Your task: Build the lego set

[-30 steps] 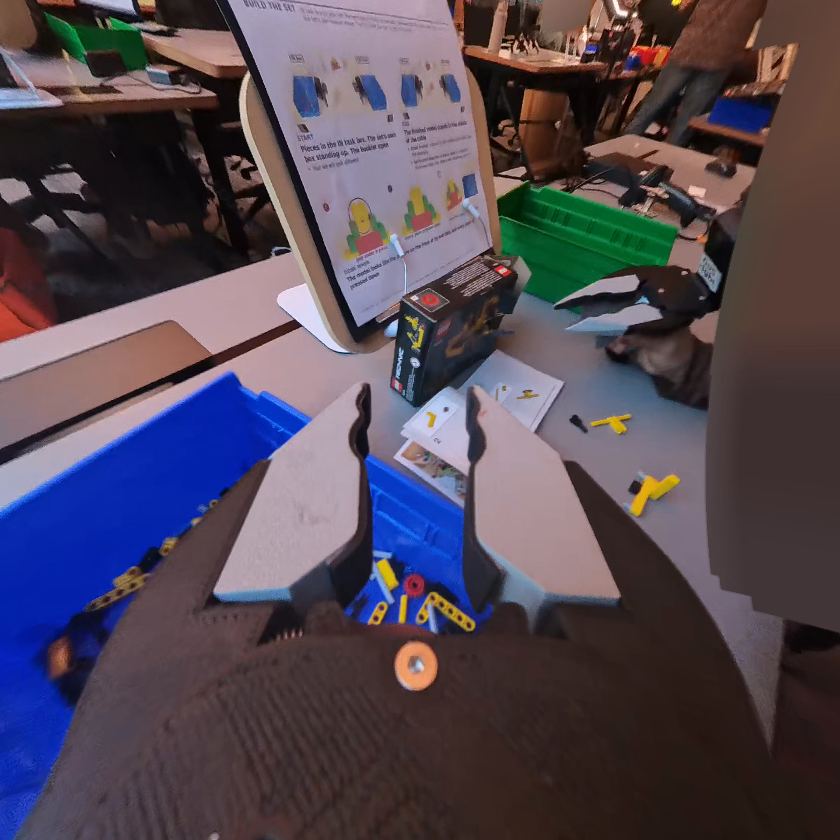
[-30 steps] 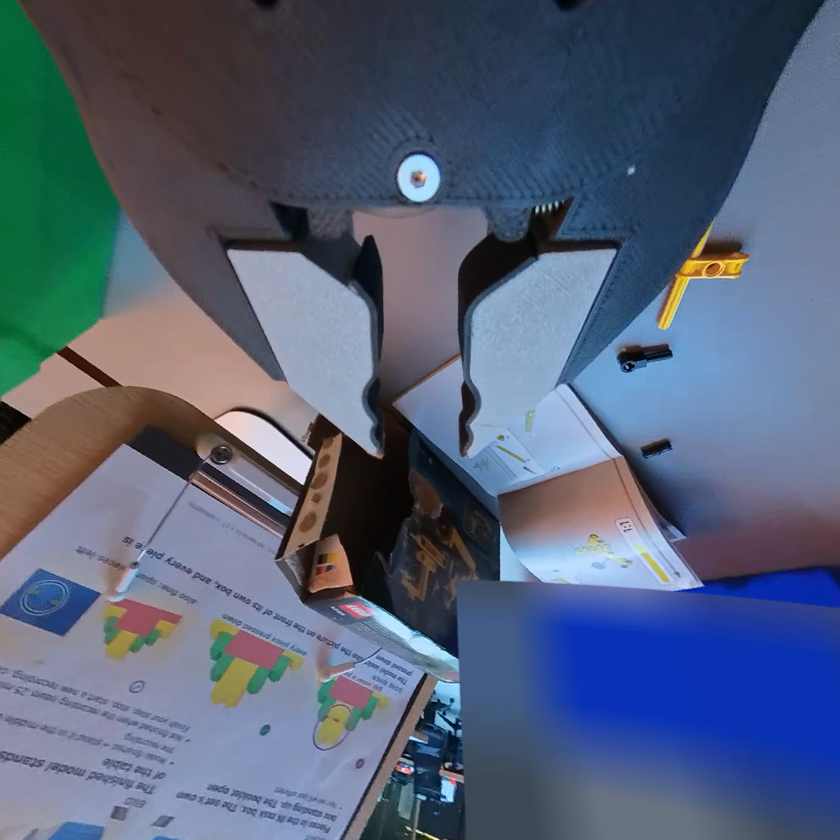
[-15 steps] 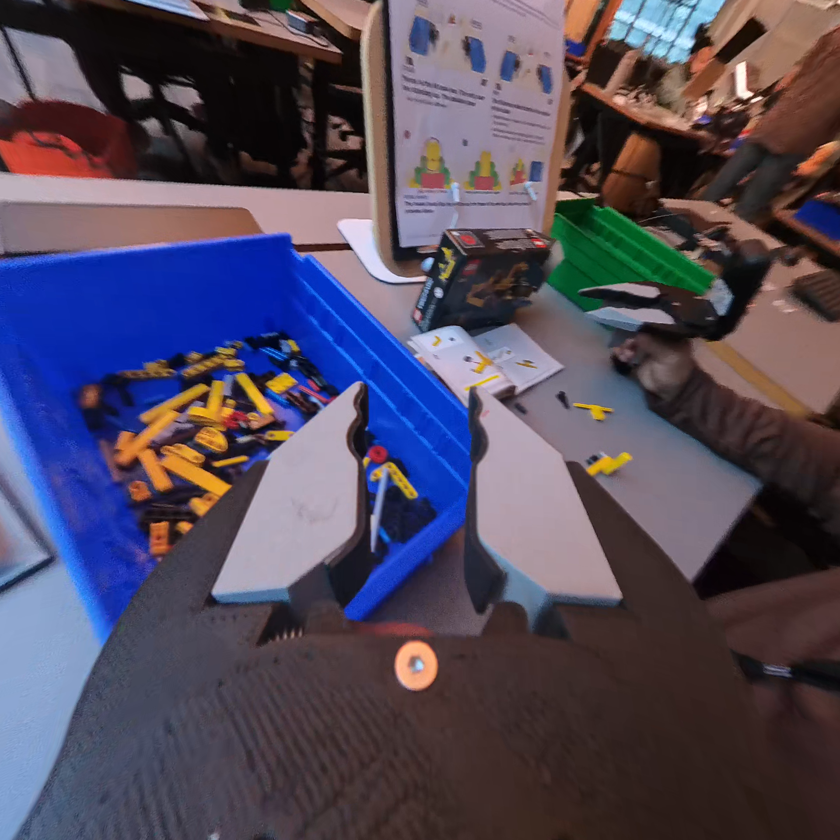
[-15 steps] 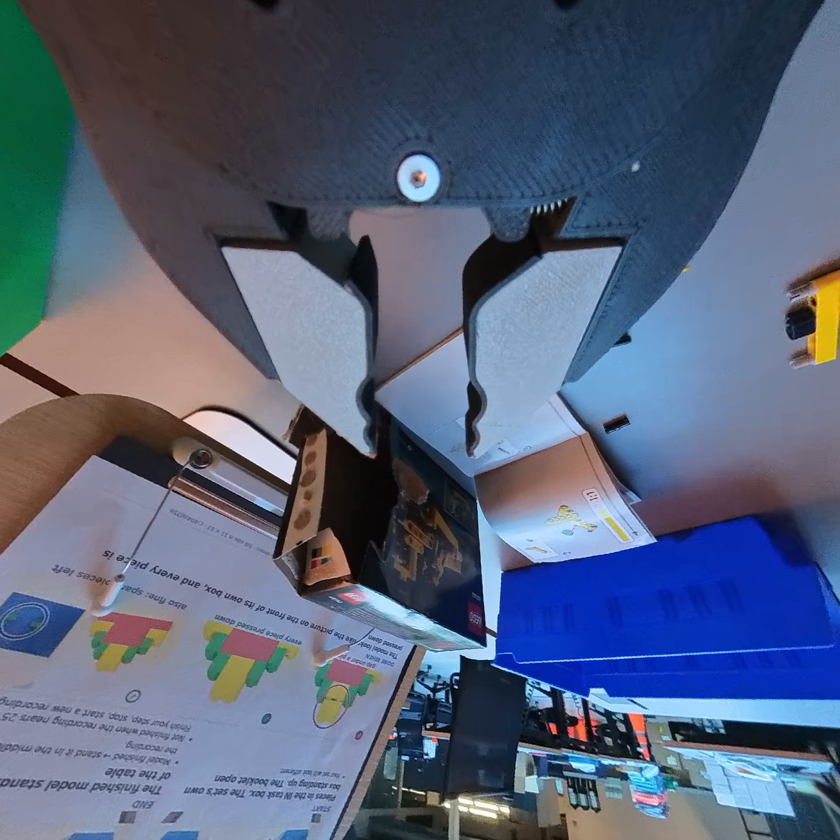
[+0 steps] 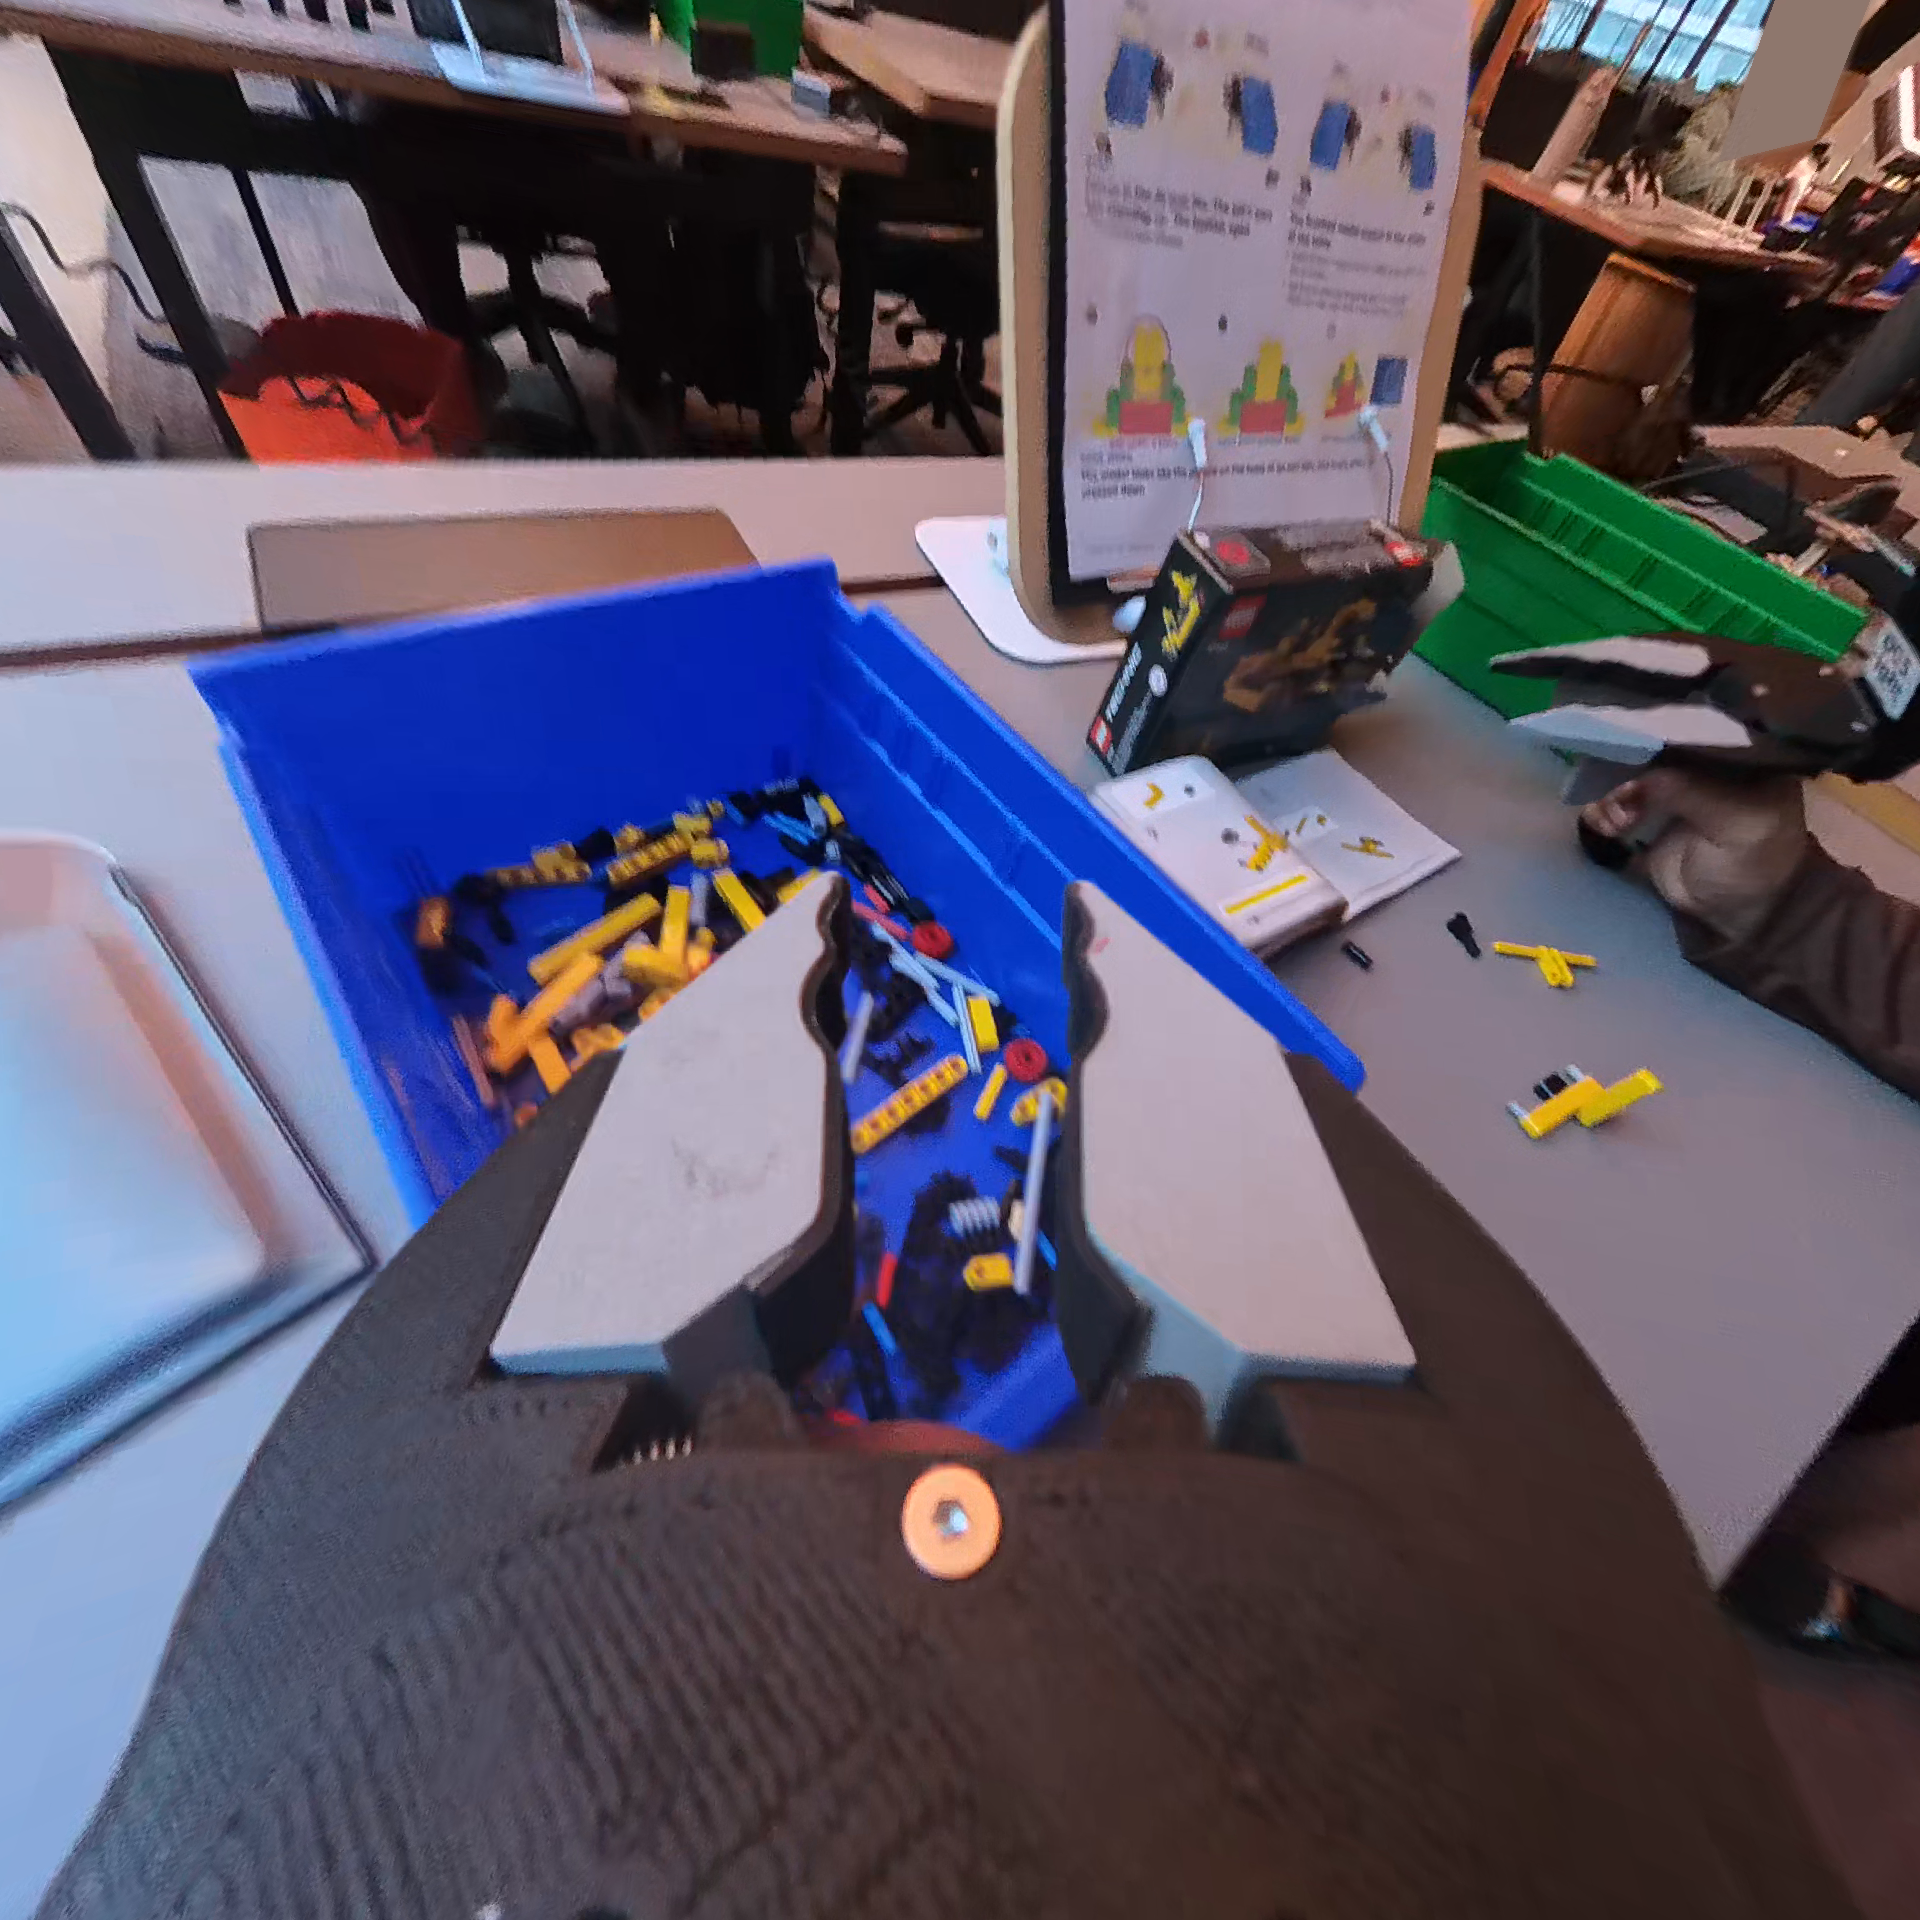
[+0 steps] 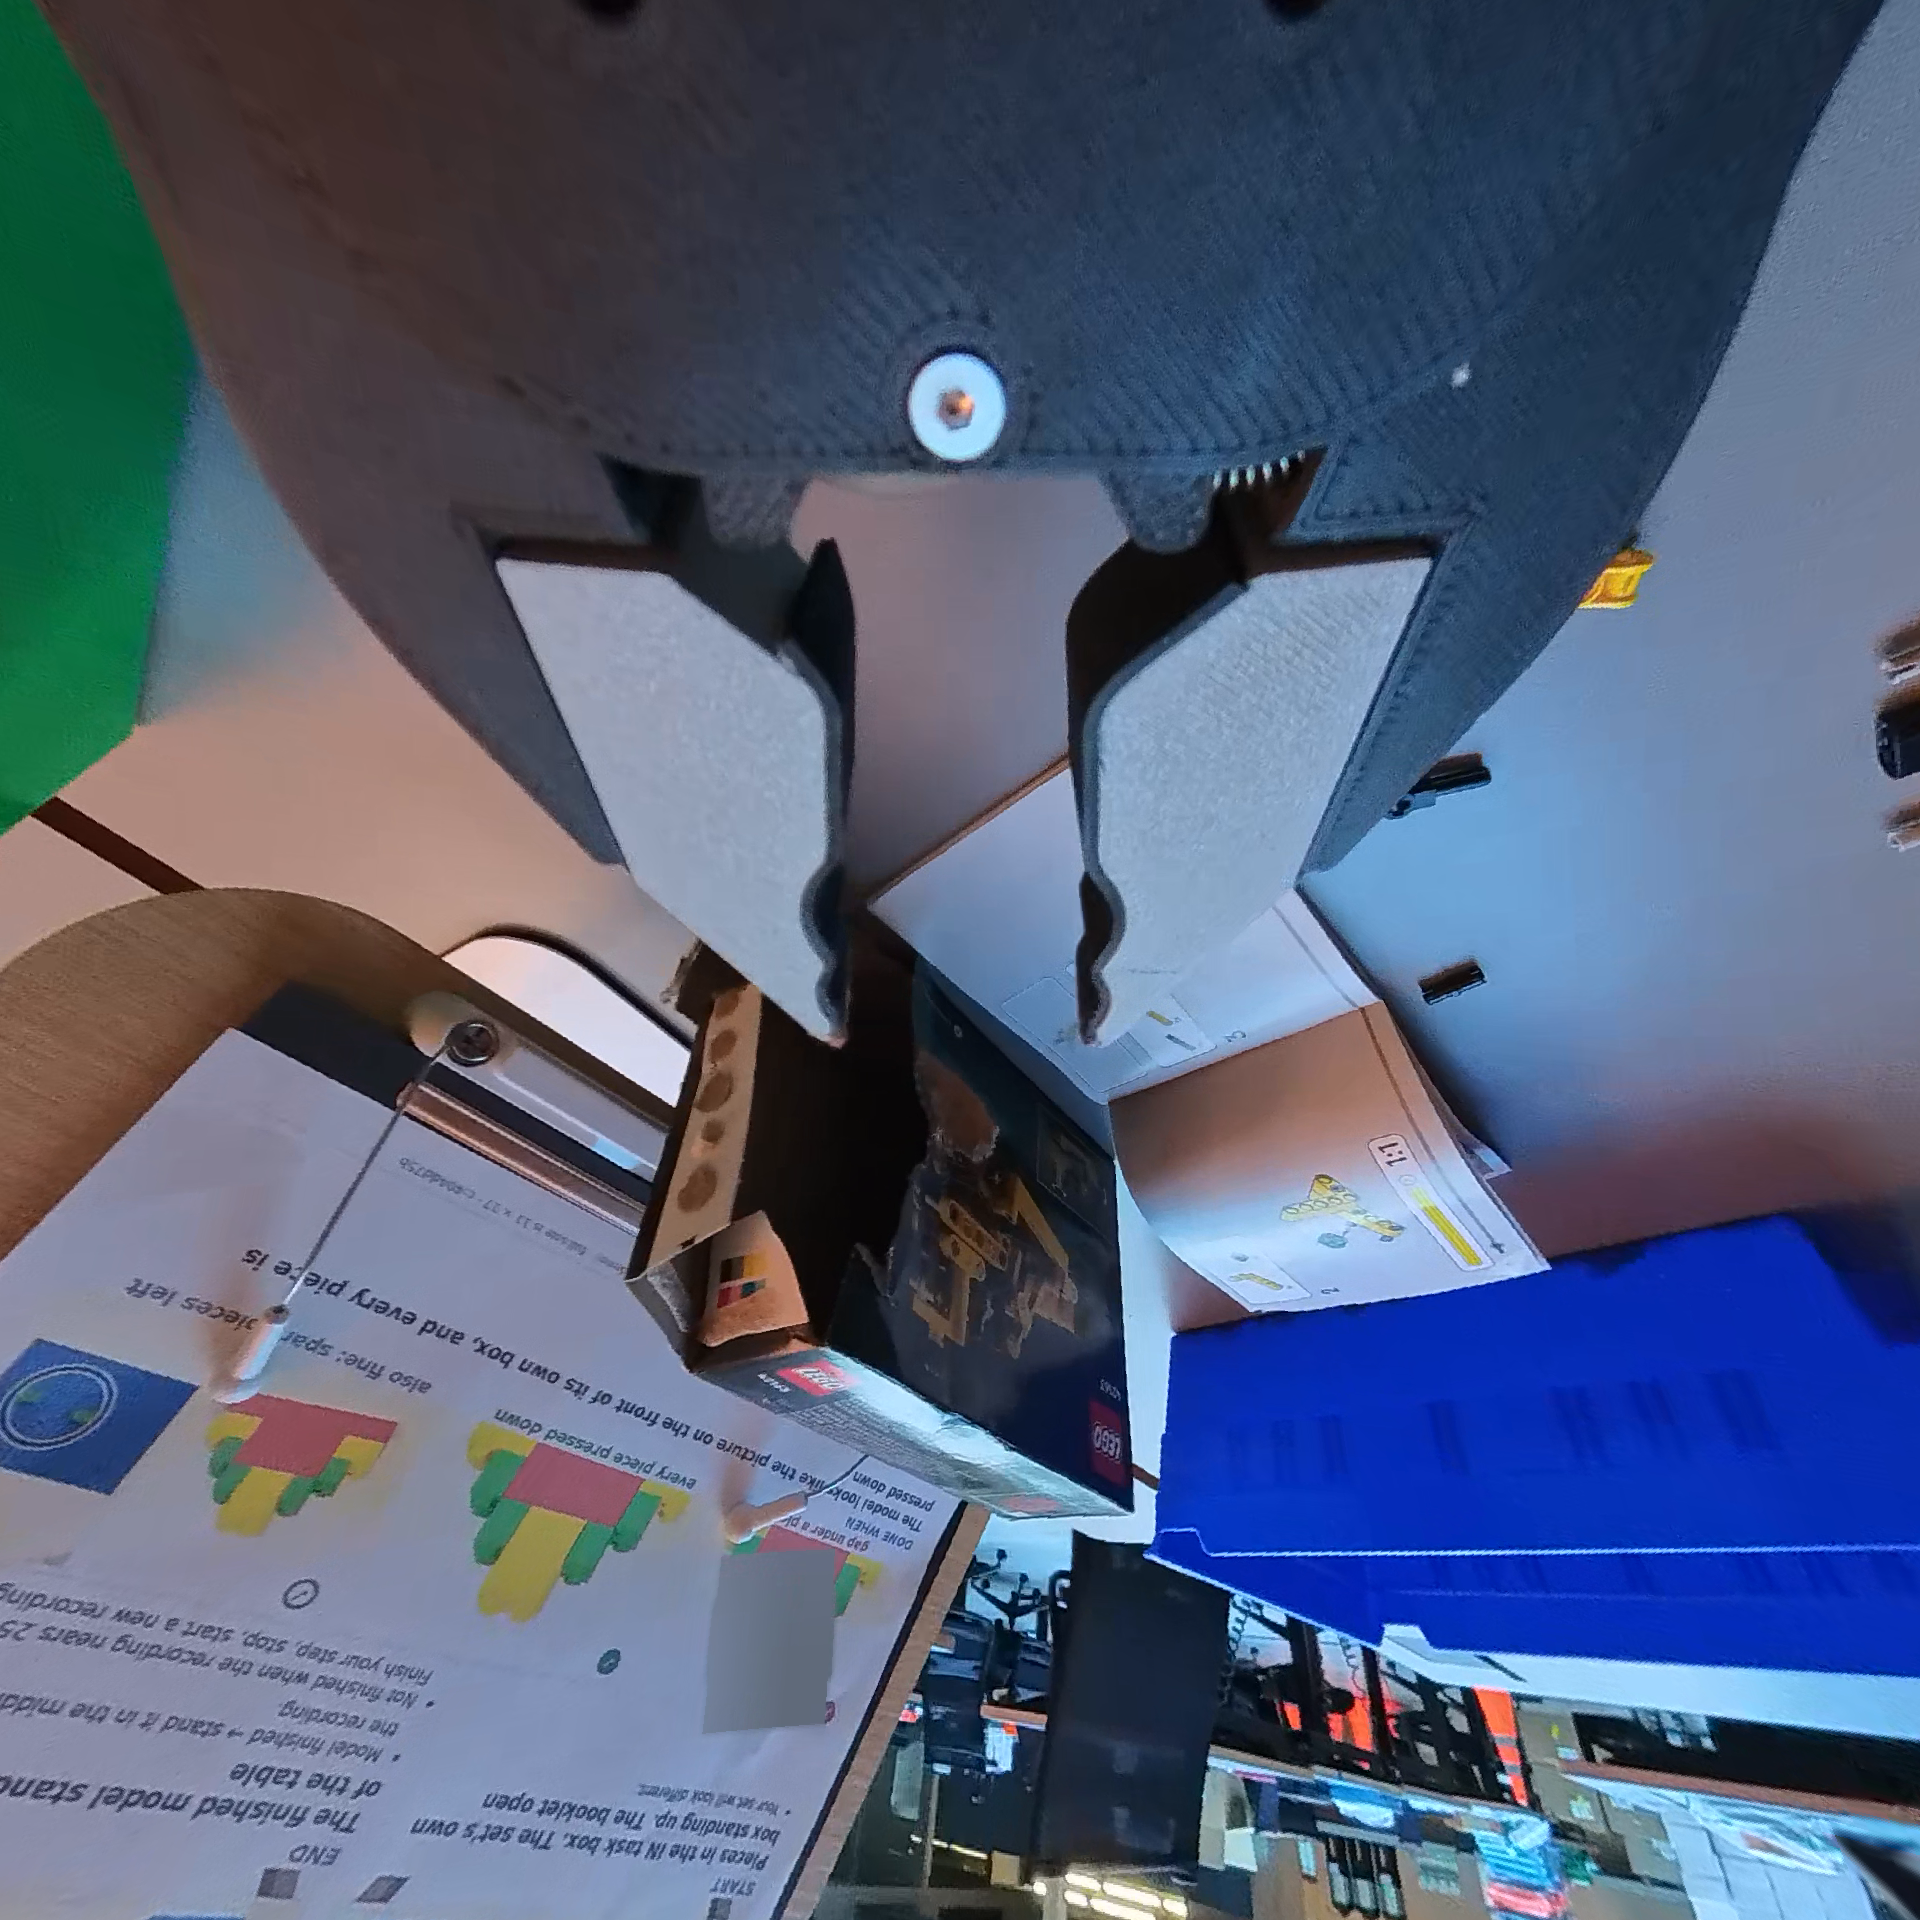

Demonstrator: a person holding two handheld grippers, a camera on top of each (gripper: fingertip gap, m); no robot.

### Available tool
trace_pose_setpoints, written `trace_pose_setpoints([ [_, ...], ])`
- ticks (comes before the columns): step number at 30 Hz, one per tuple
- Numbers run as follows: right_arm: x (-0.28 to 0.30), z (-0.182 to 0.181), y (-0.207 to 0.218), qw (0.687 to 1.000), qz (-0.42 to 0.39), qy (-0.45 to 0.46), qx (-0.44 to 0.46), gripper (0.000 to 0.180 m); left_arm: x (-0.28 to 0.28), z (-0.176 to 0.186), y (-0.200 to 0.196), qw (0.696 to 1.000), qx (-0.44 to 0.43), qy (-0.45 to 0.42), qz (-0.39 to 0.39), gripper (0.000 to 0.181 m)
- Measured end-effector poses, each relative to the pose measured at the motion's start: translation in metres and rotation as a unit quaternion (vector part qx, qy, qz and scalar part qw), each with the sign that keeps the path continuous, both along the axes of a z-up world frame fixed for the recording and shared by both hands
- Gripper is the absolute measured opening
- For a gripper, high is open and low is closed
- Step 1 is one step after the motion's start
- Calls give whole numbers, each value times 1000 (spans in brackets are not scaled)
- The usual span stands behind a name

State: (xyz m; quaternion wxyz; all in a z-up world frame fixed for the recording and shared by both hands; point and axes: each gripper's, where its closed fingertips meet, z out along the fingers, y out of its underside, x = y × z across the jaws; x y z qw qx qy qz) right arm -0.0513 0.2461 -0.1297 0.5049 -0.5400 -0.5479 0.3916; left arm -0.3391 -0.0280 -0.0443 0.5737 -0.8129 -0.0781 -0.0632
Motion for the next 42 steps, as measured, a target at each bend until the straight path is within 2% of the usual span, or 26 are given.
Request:
trace_pose_setpoints([
  [6,-1,-3,7,1000,-16,-13,8,41,-21,44,37,997,48,61,-16,39],
  [10,-1,-4,6,999,-20,-17,21,40,-30,36,46,995,61,75,-22,39],
  [13,-2,-7,8,999,-25,-26,22,39,-23,25,51,996,85,18,-23,38],
  [15,-3,-7,11,999,-32,-29,28,39,-2,25,55,993,102,-8,-52,38],
  [18,-2,-7,16,998,-44,-29,31,36,22,21,68,992,103,20,-76,38],
  [22,-1,-6,25,997,-64,-24,30,36,26,4,73,992,87,71,-61,37],
  [24,-1,-5,28,997,-70,-23,30,35,22,7,70,991,92,85,-51,37],
  [28,-2,-6,30,996,-79,-28,41,35,21,27,60,988,137,33,-64,36],
  [30,-3,-6,30,995,-84,-32,53,35,19,25,60,989,127,11,-72,37],
  [33,-5,-11,25,993,-76,-50,69,24,20,30,60,990,111,-9,-87,43],
  [39,-5,-15,28,989,-95,-66,90,29,-26,68,51,991,114,68,-14,38],
  [42,-3,-11,32,989,-104,-56,84,29,-72,63,47,989,88,110,48,38],
])
